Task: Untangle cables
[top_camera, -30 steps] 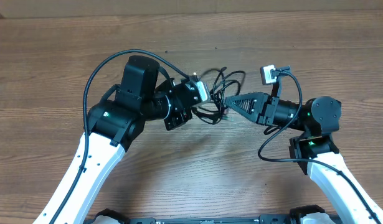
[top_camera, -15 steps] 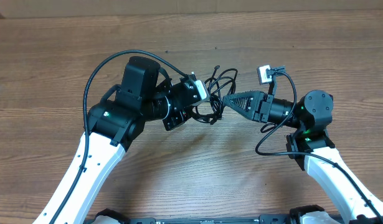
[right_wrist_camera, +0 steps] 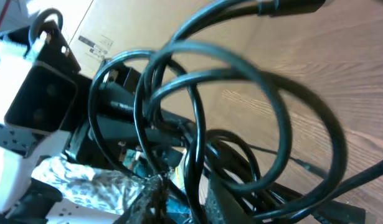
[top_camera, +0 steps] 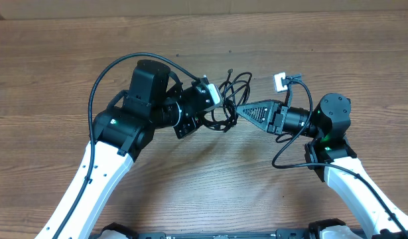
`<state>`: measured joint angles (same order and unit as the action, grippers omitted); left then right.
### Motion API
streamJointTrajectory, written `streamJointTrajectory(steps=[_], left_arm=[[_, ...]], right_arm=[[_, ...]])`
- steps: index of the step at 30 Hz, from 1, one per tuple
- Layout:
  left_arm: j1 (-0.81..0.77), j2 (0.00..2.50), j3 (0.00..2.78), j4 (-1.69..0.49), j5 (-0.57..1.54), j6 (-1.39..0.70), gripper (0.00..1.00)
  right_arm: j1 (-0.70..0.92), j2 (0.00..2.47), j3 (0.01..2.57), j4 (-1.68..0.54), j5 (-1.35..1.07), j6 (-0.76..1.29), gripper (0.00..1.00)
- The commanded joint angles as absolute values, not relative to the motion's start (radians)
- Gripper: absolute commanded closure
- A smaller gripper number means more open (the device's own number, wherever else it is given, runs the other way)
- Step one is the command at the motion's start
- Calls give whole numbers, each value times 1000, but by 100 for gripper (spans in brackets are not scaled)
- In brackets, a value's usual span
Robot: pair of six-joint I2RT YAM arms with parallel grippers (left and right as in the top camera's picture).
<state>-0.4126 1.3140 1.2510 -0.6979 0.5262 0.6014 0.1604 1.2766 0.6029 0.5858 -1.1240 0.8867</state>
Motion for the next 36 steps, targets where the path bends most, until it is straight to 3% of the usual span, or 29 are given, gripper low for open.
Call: streamJointTrajectory(steps=[1, 5, 10, 15, 18, 21, 24, 33, 36], left_arm=[[-413, 1316, 1264, -654, 551, 510, 96], [-413, 1316, 1264, -622, 552, 460, 96], [-413, 1316, 1264, -619, 574, 456, 96], [-413, 1316, 1264, -620, 574, 455, 96], [-413, 1316, 1264, -621, 577, 455, 96], [-414, 1316, 1264, -625, 590, 455, 96], [-414, 1316, 1264, -624, 648, 456, 96], [-414, 1316, 1264, -625, 648, 455, 96], [-414, 1316, 1264, -628, 648, 456, 96]], right_arm=[[162, 1276, 623, 588, -1158, 828, 82], [162, 1276, 623, 588, -1163, 828, 83], [162, 1276, 623, 589, -1162, 828, 96], [162, 1276, 623, 589, -1162, 828, 96], [162, 1276, 623, 589, -1161, 828, 77], [162, 1276, 623, 589, -1161, 828, 70], [162, 1276, 623, 589, -1153, 828, 69], [162, 1276, 623, 589, -1153, 828, 94], [162, 1276, 623, 589, -1153, 829, 96]])
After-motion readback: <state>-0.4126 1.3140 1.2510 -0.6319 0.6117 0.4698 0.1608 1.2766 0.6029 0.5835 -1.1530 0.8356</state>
